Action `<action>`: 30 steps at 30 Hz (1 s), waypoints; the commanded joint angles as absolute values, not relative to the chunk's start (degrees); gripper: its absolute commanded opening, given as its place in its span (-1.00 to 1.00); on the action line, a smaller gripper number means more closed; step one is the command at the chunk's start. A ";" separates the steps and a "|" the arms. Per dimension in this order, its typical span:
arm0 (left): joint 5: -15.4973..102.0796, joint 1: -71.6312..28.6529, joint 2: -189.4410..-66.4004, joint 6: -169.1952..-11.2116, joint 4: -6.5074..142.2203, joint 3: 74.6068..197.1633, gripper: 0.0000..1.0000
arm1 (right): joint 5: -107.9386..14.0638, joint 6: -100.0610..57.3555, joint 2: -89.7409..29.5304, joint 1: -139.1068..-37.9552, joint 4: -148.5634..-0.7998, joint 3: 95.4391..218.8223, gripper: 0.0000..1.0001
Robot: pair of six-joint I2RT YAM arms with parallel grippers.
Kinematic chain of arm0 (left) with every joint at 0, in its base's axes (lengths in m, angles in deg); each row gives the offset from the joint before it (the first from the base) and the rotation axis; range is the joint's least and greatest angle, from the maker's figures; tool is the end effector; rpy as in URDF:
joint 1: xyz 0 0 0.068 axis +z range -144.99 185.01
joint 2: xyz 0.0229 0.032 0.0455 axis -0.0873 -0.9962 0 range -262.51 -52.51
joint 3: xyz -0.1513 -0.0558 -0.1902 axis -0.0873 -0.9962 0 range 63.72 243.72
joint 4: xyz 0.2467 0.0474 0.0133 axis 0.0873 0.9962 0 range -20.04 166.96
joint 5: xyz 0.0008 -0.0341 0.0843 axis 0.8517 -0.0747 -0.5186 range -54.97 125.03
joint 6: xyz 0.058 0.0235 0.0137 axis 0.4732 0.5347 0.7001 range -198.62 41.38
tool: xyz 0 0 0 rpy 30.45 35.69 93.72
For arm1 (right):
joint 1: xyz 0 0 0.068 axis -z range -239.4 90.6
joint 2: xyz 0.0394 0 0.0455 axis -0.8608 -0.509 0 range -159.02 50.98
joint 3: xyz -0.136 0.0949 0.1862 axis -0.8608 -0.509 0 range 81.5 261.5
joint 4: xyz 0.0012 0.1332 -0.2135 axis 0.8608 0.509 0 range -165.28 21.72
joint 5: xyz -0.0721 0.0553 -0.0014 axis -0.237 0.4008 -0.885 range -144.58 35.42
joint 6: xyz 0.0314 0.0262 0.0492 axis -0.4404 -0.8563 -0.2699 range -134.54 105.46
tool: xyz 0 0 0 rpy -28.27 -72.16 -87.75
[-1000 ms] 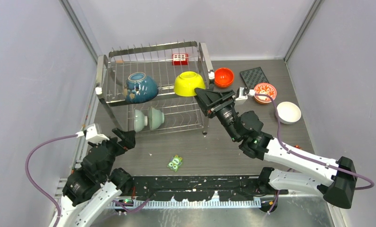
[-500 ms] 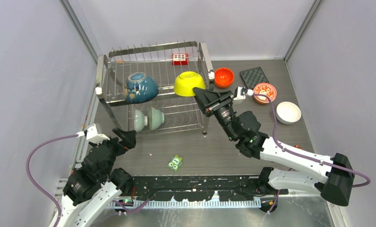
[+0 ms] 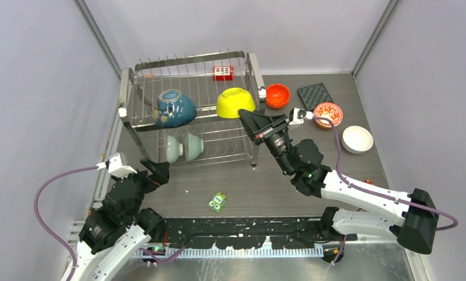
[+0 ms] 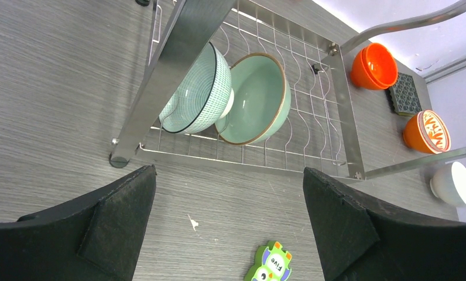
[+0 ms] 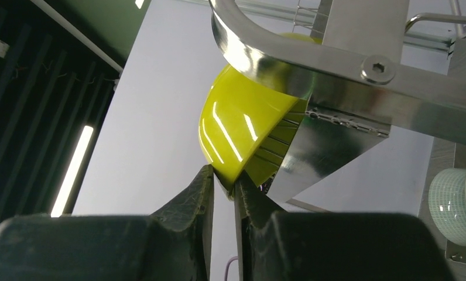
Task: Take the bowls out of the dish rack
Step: Pick up the bowl from the dish rack.
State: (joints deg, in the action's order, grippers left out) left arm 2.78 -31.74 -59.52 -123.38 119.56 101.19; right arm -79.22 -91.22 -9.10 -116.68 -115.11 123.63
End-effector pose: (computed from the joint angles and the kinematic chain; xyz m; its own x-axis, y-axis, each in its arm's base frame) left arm 0.0665 -0.0167 0.2752 -0.2584 -0.5502 -0.7940 -0.1125 0.8335 -0.5409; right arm 0.1538 0.2013 0.3505 -0.4941 0.8672 -0.0625 -0.3240 -0.1170 0.9388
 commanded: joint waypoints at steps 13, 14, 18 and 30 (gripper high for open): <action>3.00 -31.88 -58.95 -124.15 119.15 101.05 0.93 | -81.71 -84.03 -9.66 -116.71 -122.94 121.92 -0.98; 2.96 -31.82 -58.81 -124.19 119.24 100.95 0.93 | -81.47 -82.83 -9.76 -116.70 -124.02 121.86 -0.98; 2.87 -31.89 -58.28 -124.24 119.31 100.57 0.93 | -80.06 -76.83 -11.00 -116.71 -129.52 121.83 -0.98; 2.52 -31.84 -57.29 -124.15 120.22 100.89 0.93 | -73.22 -67.40 -16.42 -115.04 -140.65 125.40 -0.99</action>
State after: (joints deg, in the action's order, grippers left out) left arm 3.15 -31.74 -58.27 -123.64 120.15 100.86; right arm -74.28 -72.25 -15.70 -116.07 -133.95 122.38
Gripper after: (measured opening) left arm 0.967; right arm 0.058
